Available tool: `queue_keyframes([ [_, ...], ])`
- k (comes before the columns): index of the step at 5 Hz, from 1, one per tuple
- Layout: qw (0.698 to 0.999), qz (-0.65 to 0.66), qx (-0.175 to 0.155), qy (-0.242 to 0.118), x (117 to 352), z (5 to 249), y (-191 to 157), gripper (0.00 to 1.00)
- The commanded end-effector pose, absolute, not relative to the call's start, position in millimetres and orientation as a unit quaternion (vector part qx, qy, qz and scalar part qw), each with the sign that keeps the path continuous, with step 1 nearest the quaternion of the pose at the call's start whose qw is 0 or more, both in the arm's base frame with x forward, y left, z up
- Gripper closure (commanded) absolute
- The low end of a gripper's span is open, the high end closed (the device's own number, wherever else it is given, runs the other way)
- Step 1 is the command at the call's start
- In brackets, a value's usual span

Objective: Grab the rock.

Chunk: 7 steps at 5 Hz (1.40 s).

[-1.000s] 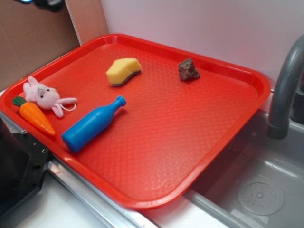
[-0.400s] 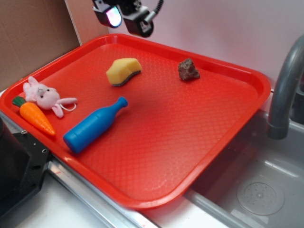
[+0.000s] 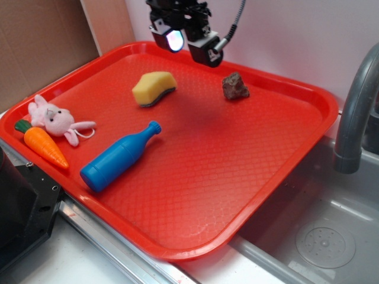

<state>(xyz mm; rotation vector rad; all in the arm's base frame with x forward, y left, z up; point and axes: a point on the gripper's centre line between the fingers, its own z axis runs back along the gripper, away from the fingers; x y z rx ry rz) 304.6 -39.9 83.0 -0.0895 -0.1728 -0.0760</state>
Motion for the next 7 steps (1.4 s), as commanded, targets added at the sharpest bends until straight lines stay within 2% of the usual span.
queue_keyframes([
  [1,0.991,-0.081,-0.047,-0.097,347,69,-58,0.00],
  [2,0.991,-0.101,-0.049,-0.075,353,52,-69,0.17],
  [3,0.993,-0.086,-0.042,-0.074,347,46,-67,1.00],
  [4,0.995,-0.066,-0.005,-0.069,338,46,-60,1.00],
  [5,0.996,-0.072,-0.013,-0.056,324,78,-48,1.00],
  [6,0.993,-0.097,-0.004,-0.065,285,128,-29,1.00],
  [7,0.994,-0.071,0.018,-0.078,251,178,-24,1.00],
])
